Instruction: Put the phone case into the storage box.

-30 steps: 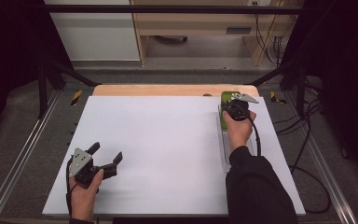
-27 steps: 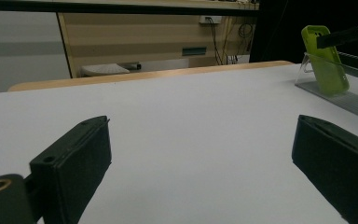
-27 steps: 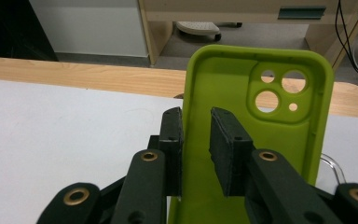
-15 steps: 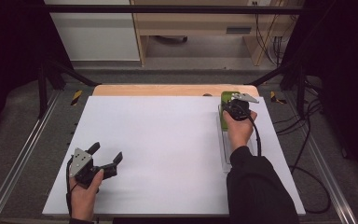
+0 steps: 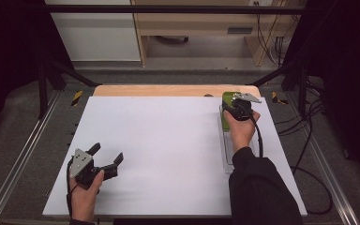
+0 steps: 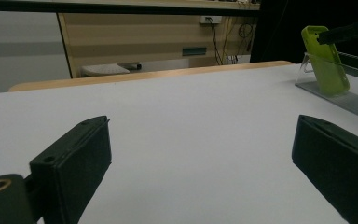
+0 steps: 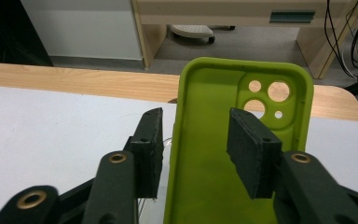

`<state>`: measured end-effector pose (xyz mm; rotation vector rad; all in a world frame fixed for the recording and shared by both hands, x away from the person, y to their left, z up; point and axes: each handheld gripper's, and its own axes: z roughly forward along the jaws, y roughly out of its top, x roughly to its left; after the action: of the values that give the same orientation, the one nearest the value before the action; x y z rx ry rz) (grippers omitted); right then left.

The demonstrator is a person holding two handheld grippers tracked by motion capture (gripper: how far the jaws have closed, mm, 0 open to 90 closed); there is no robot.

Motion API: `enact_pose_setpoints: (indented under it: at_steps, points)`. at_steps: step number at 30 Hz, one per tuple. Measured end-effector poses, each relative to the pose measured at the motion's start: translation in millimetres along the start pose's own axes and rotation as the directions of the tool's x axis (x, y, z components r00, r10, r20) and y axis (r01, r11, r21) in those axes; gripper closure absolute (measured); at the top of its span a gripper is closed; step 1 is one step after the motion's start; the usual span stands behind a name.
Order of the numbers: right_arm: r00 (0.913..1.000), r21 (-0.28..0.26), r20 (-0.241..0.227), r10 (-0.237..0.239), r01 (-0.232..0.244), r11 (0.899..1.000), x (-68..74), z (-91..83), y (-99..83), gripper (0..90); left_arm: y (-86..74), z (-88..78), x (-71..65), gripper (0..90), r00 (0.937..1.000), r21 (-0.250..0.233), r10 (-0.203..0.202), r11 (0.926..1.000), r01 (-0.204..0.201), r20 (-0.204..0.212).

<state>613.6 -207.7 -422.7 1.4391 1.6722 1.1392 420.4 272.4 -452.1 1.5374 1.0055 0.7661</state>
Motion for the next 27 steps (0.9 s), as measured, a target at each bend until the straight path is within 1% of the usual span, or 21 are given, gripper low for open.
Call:
enact_pose_setpoints:
  at_steps: [9, 11, 16, 18, 22, 25, 27]
  points:
    - [0.9997, -0.013, 0.023, 0.009, -0.009, 1.000, -0.9, -4.9, 4.6, 44.3, 0.0, 0.1, -0.1, 4.3, 1.0000, 0.000, 0.001, 1.0000, -0.001, 0.000]
    - [0.9995, -0.017, 0.030, 0.004, -0.004, 1.000, -0.6, -5.9, 5.4, 43.0, 0.0, 0.1, -0.2, 4.2, 1.0000, 0.000, 0.000, 1.0000, 0.000, 0.000]
    - [0.9996, -0.011, 0.028, 0.005, -0.005, 1.000, 0.2, -6.2, 7.8, 39.0, 0.0, -0.1, -0.1, 4.2, 1.0000, 0.000, 0.001, 1.0000, -0.001, 0.000]
    - [0.9997, 0.000, 0.023, 0.003, -0.003, 1.000, 0.5, -6.3, 9.0, 37.4, 0.0, -0.1, 0.1, 4.2, 1.0000, 0.000, 0.001, 1.0000, -0.001, 0.000]
    - [0.9998, -0.002, 0.022, 0.000, 0.000, 1.000, 1.0, -7.2, 11.1, 34.2, 0.0, 0.0, 0.0, 4.2, 1.0000, 0.000, 0.001, 1.0000, -0.001, 0.000]
    - [0.9996, 0.000, 0.027, -0.005, 0.005, 1.000, 1.7, -7.8, 12.7, 29.8, 0.0, 0.0, -0.1, 4.3, 1.0000, 0.000, 0.001, 1.0000, -0.001, 0.000]
    - [0.9992, -0.004, 0.038, -0.011, 0.011, 1.000, 2.4, -8.5, 13.5, 27.2, 0.1, 0.0, -0.1, 4.2, 1.0000, 0.000, 0.001, 1.0000, -0.001, 0.001]
